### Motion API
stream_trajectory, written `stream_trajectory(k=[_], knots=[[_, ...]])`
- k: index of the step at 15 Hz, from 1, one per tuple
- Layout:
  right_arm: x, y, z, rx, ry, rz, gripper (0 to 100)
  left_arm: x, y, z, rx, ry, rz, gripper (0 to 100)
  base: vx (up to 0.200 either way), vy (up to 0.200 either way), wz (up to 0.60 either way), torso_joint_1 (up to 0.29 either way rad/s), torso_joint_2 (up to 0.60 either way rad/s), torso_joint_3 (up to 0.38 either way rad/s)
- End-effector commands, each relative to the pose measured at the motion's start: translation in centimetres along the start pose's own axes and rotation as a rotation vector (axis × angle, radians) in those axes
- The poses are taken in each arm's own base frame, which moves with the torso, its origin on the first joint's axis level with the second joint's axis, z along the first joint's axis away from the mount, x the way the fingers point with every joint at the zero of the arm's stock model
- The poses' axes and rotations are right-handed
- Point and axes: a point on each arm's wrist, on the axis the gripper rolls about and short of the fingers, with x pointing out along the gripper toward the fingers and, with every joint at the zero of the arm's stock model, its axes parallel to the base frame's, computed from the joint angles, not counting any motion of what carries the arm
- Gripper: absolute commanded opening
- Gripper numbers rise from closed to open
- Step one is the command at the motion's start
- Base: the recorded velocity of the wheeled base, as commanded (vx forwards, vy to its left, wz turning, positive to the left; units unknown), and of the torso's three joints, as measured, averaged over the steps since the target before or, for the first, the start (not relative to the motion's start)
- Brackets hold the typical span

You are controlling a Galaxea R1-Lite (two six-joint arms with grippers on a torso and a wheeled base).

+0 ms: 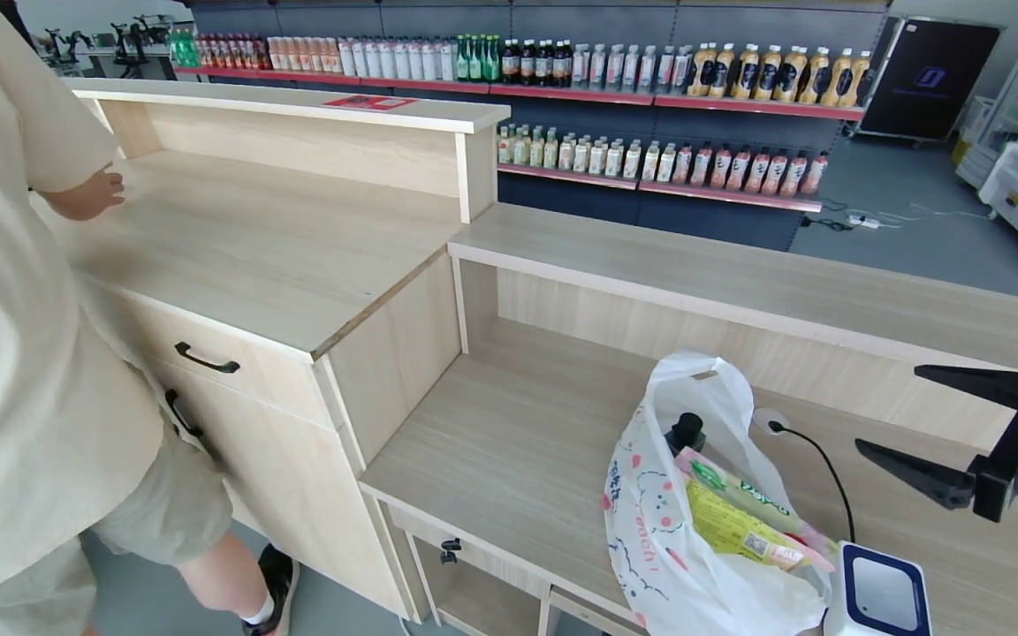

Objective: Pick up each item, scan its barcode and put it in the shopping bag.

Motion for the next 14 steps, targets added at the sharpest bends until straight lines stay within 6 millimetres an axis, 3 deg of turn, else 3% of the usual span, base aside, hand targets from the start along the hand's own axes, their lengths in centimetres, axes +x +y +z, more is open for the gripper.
stream_trajectory(k=[1,6,11,13,14], knots=[[-2.5,0.1,2.4,-0.041,-0.030,-0.155,100,0.0,0.0,0.0,0.000,0.002,0.000,100,0.000,0.000,-0.60,0.002,0.00,-0.002],[-5.7,1.1,4.0,0.123,0.084,-0.526,100,0.0,0.0,0.0,0.000,0.002,0.000,100,0.000,0.000,-0.60,-0.002,0.01,0.005],[-8.2,3.8,3.9,0.236,0.164,-0.630,100,0.0,0.0,0.0,0.000,0.000,0.000,100,0.000,0.000,-0.60,-0.001,0.00,0.005],[-8.9,5.1,3.0,0.360,0.129,-0.636,100,0.0,0.0,0.0,0.000,0.002,0.000,100,0.000,0.000,0.00,0.000,0.00,0.000],[-9.7,6.8,2.0,0.385,0.118,-0.631,100,0.0,0.0,0.0,0.000,0.002,0.000,100,0.000,0.000,0.00,0.000,0.00,0.000]])
